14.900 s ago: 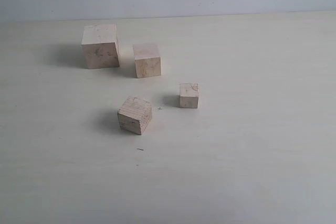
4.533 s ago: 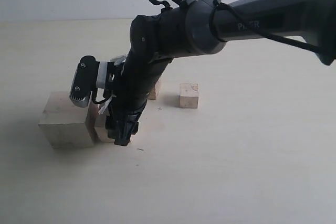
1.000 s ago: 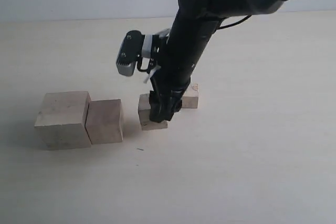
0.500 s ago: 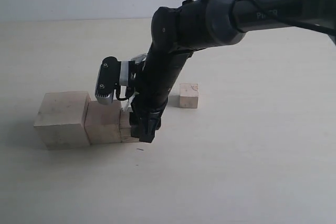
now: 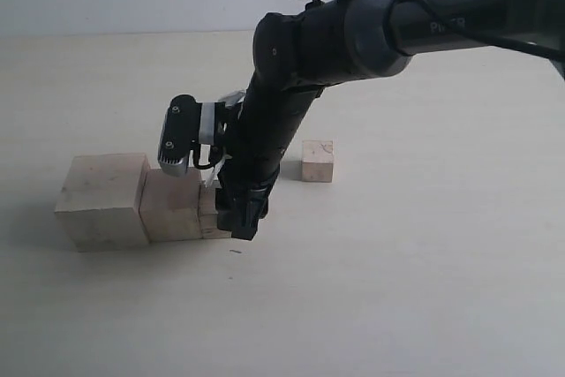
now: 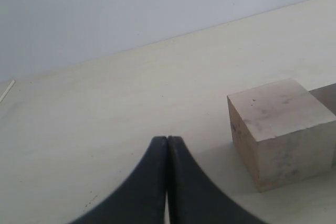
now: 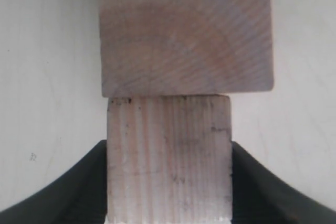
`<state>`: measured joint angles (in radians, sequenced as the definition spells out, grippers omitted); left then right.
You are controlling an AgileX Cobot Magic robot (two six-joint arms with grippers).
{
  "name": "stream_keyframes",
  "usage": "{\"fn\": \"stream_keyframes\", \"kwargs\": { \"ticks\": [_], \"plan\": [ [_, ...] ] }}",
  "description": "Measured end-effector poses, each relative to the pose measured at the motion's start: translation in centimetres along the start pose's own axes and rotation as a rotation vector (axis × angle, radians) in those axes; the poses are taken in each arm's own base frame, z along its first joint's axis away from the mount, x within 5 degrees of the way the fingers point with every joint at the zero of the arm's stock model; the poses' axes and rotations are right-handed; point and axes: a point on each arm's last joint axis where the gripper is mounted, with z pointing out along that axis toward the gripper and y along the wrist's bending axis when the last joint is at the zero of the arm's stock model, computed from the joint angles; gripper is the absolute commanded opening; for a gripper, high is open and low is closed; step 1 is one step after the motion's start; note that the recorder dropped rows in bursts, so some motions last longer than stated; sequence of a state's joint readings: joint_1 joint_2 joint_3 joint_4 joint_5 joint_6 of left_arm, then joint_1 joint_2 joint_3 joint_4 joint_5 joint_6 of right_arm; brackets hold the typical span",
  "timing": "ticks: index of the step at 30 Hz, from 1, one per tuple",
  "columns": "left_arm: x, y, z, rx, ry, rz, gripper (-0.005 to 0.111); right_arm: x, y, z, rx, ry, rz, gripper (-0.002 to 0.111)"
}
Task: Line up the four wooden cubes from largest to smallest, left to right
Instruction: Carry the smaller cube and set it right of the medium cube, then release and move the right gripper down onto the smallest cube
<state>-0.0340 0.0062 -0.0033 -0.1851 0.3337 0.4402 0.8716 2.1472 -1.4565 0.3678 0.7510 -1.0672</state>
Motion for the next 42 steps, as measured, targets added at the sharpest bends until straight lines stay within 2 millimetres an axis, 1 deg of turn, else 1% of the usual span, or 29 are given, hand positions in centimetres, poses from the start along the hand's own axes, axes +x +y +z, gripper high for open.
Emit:
{"fn": "stream_keyframes", "kwargs": {
  "ticks": [1,4,9,11,12,13,15,17,18,19,20,21,22,23,24,25,26,27,28,29,37,42],
  "plan": [
    [0.0,0.0,0.0,0.0,0.0,0.0,0.0,0.0,0.0,0.0,0.0,0.0,0.0,0.002],
    [0.0,0.0,0.0,0.0,0.0,0.0,0.0,0.0,0.0,0.0,0.0,0.0,-0.002,0.014],
    [0.0,0.0,0.0,0.0,0.0,0.0,0.0,0.0,0.0,0.1,0.002,0.0,-0.002,0.045],
    [0.0,0.0,0.0,0.0,0.0,0.0,0.0,0.0,0.0,0.1,0.003,-0.001,-0.002,0.067],
    [0.0,0.0,0.0,0.0,0.0,0.0,0.0,0.0,-0.1,0.1,0.01,-0.005,-0.002,0.072],
    [0.0,0.0,0.0,0.0,0.0,0.0,0.0,0.0,-0.1,0.2,0.012,-0.005,-0.001,0.079],
    [0.0,0.0,0.0,0.0,0.0,0.0,0.0,0.0,-0.2,0.0,0.017,-0.006,-0.004,0.086],
    [0.0,0.0,0.0,0.0,0.0,0.0,0.0,-0.7,-0.1,-2.0,0.052,-0.041,-0.002,0.087],
    [0.0,0.0,0.0,0.0,0.0,0.0,0.0,-1.4,0.0,-4.4,0.095,-0.08,0.009,0.086],
    [0.0,0.0,0.0,0.0,0.0,0.0,0.0,-1.8,0.1,-6.1,0.128,-0.102,0.017,0.086],
    [0.0,0.0,0.0,0.0,0.0,0.0,0.0,-2.1,0.3,-9.8,0.207,-0.141,0.039,0.086],
    [0.0,0.0,0.0,0.0,0.0,0.0,0.0,-1.8,0.1,-13.2,0.288,-0.172,0.108,0.086],
    [0.0,0.0,0.0,0.0,0.0,0.0,0.0,-1.3,-0.2,-14.8,0.335,-0.184,0.153,0.086],
    [0.0,0.0,0.0,0.0,0.0,0.0,0.0,0.0,-0.9,-17.2,0.408,-0.193,0.248,0.086],
    [0.0,0.0,0.0,0.0,0.0,0.0,0.0,0.9,-1.4,-18.1,0.437,-0.19,0.302,0.086],
    [0.0,0.0,0.0,0.0,0.0,0.0,0.0,2.5,-2.3,-18.6,0.451,-0.159,0.381,0.086],
    [0.0,0.0,0.0,0.0,0.0,0.0,0.0,3.3,-2.8,-18.4,0.443,-0.129,0.411,0.086],
    [0.0,0.0,0.0,0.0,0.0,0.0,0.0,4.6,-3.5,-17.6,0.413,-0.07,0.438,0.086],
    [0.0,0.0,0.0,0.0,0.0,0.0,0.0,4.9,-3.7,-16.9,0.395,-0.046,0.439,0.086],
    [0.0,0.0,0.0,0.0,0.0,0.0,0.0,5.4,-4.2,-15.4,0.364,-0.005,0.421,0.086],
    [0.0,0.0,0.0,0.0,0.0,0.0,0.0,6.9,-5.5,-8.8,0.237,0.132,0.314,0.086],
    [0.0,0.0,0.0,0.0,0.0,0.0,0.0,7.4,-5.9,-5.8,0.179,0.15,0.256,0.086]
  ]
}}
